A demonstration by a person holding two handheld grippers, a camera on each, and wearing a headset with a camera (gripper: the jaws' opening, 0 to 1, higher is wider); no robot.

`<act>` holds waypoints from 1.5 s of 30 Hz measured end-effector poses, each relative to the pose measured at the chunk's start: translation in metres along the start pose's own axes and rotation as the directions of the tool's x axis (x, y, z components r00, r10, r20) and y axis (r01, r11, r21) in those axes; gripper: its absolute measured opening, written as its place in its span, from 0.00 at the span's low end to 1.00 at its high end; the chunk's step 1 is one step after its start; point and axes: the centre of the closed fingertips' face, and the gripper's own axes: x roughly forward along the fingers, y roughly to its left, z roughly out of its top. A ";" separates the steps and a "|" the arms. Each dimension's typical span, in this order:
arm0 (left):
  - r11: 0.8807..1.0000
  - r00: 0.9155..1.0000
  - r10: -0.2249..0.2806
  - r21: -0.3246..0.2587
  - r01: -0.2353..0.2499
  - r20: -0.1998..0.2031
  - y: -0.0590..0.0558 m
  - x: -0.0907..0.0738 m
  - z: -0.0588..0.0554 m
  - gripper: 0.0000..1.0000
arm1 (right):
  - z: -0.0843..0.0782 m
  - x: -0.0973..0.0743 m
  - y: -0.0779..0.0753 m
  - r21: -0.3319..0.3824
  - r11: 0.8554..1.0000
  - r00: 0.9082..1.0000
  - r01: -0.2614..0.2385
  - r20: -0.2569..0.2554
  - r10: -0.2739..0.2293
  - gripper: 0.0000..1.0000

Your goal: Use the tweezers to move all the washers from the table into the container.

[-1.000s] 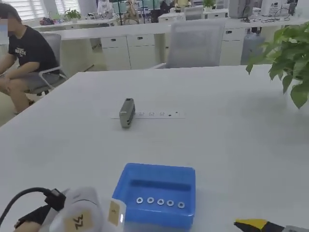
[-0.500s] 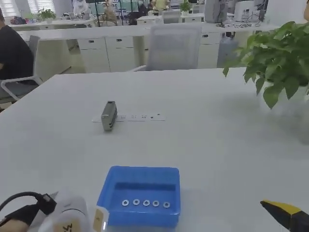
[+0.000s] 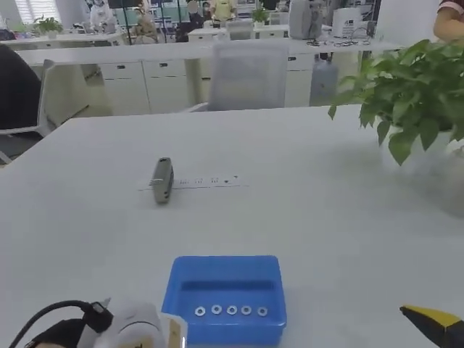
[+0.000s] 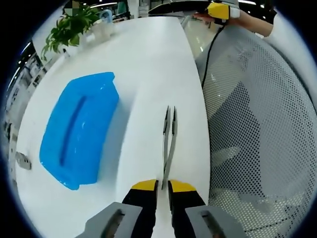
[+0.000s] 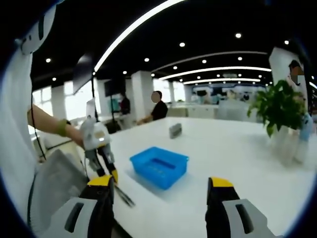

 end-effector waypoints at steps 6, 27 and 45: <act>0.981 0.973 0.139 -0.157 -0.110 0.187 -0.004 -0.028 0.006 0.20 | -0.006 0.005 -0.006 -0.033 0.999 0.999 0.034 -0.013 -0.035 0.77; 0.600 0.222 0.800 -0.732 -0.324 0.557 0.031 -0.185 0.026 0.99 | 0.035 -0.005 -0.020 -0.084 0.982 0.959 0.167 0.244 -0.143 0.99; 0.478 0.246 0.874 -0.830 -0.287 0.419 0.049 -0.176 -0.006 0.99 | 0.025 -0.006 -0.035 -0.097 0.960 0.951 0.261 0.193 -0.240 0.99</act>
